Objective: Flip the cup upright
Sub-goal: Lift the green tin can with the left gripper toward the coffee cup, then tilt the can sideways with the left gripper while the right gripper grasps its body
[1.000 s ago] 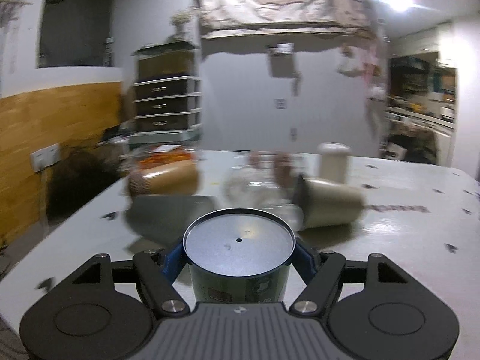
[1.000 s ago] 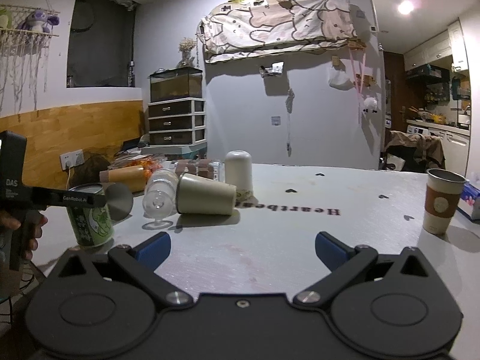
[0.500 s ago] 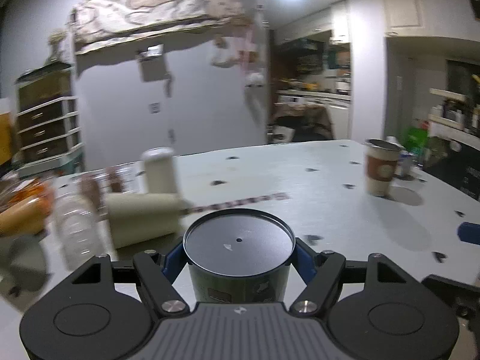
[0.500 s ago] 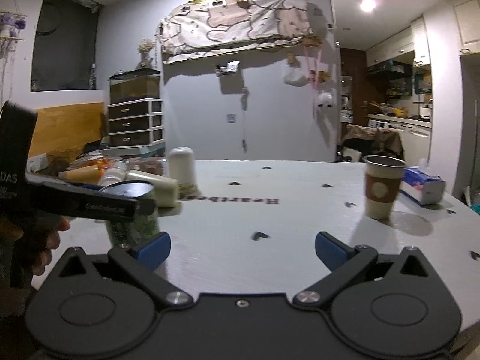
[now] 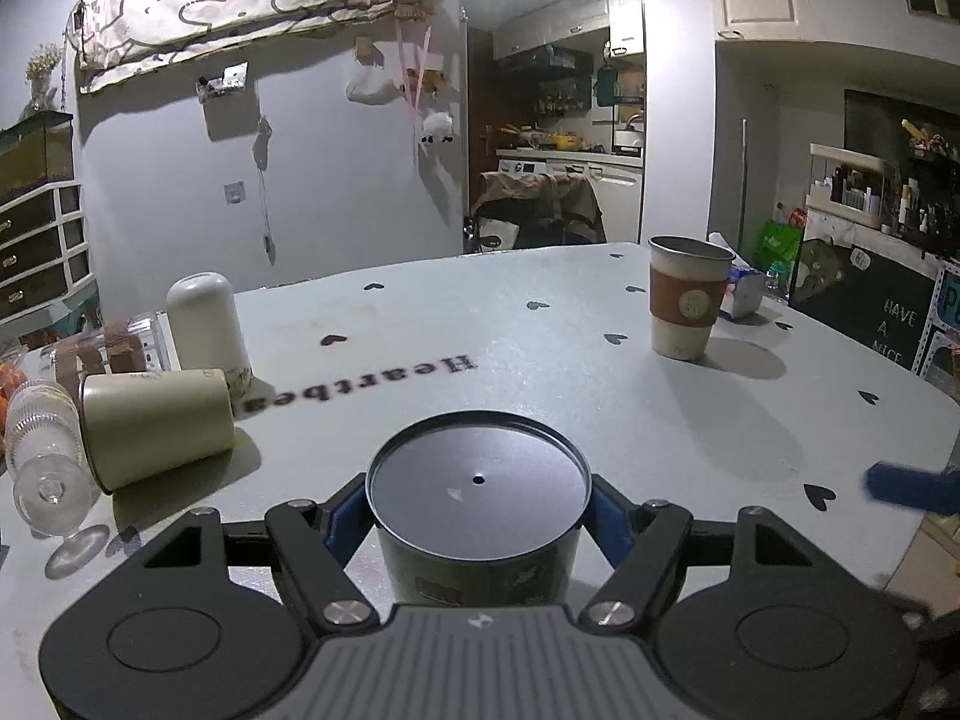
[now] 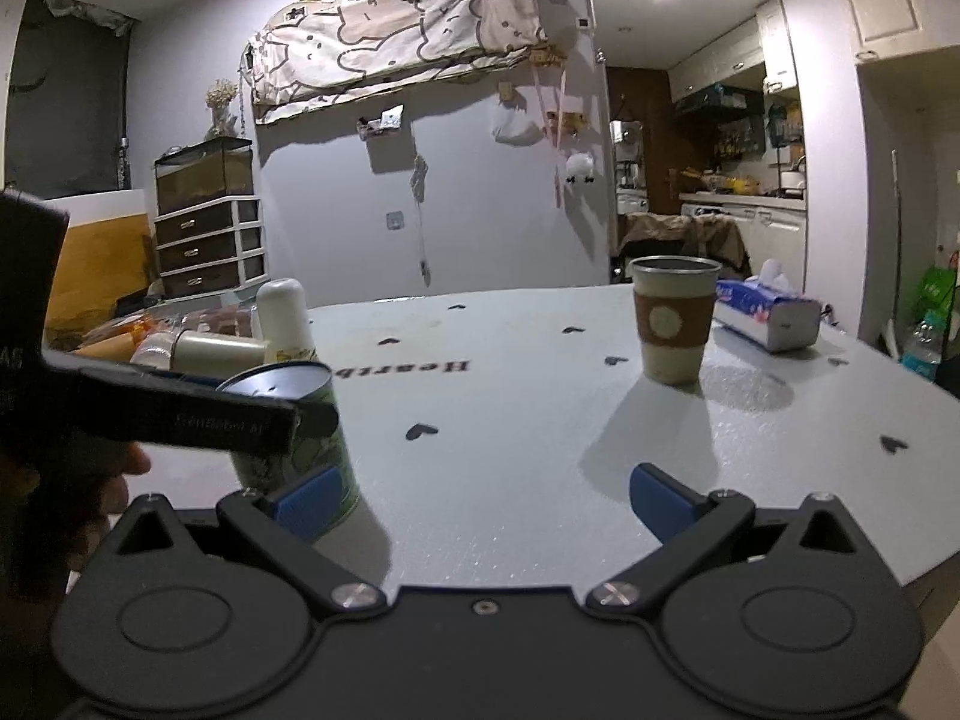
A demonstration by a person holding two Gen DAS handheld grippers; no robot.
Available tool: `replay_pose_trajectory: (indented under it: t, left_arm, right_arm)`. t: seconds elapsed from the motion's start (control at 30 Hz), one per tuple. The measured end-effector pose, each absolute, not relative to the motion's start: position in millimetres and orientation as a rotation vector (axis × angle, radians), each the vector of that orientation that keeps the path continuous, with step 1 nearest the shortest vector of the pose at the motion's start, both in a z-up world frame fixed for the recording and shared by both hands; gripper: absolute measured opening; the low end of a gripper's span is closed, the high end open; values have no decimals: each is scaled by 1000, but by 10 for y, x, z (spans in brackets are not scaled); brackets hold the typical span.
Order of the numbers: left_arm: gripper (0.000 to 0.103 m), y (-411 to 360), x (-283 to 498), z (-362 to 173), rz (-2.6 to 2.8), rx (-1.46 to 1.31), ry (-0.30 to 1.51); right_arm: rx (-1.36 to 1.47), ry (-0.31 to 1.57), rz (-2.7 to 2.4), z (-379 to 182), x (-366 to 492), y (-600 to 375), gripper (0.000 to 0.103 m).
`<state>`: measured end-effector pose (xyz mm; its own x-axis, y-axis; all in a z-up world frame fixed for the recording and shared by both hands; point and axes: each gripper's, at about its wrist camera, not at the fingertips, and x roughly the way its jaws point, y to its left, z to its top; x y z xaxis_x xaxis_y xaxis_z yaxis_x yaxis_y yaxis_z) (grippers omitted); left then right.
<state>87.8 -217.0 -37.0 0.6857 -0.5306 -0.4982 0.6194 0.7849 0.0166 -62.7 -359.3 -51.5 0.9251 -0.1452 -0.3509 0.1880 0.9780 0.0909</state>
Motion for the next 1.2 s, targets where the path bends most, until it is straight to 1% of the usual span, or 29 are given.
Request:
replay_pose_trajectory:
  t: [0.03,0.07,0.13,0.17,0.23,0.27,0.33,0.4,0.5,0.63,0.73,0.9,0.93,1.2]
  left_arm:
    - [81,-2171,892,-361,-654,183,504]
    - [82,-2161,911,-347,-661,170,510]
    - [82,-2167,936,-313,-679,153,525]
    - [82,-2173,957,-297,-685,149,535]
    - [82,-2194,1003,-274,-692,149,552]
    - [82,-2208,1024,-265,-695,151,559]
    - [82,-2234,1061,-250,-696,155,570]
    - [82,-2258,1092,-234,-696,160,577]
    - [82,-2288,1116,-227,-691,174,581]
    - [80,-2300,1136,-233,-694,178,593]
    - [75,-2284,1135,-229,-703,177,601]
    - [75,-2202,1094,-218,-725,177,601]
    - [75,-2174,1075,-210,-728,175,595]
    - [75,-1855,891,-198,-737,143,566]
  right_arm:
    - [123,355,-147,-531,-616,-3586,92]
    - [123,363,-122,-547,-596,-3571,87]
    - [125,384,-65,-582,-547,-3525,69]
    - [126,400,-37,-603,-513,-3503,63]
    - [127,433,15,-631,-439,-3427,40]
    - [128,445,39,-641,-407,-3392,36]
    - [132,469,99,-666,-328,-3322,16]
    - [139,485,158,-700,-273,-3254,7]
    - [139,489,217,-723,-190,-3151,4]
    - [174,483,288,-730,-69,-3072,4]
    - [197,487,307,-753,18,-3049,4]
    - [227,504,276,-808,96,-3079,4]
    - [237,506,273,-816,103,-3099,2]
    - [281,493,211,-834,84,-3217,2]
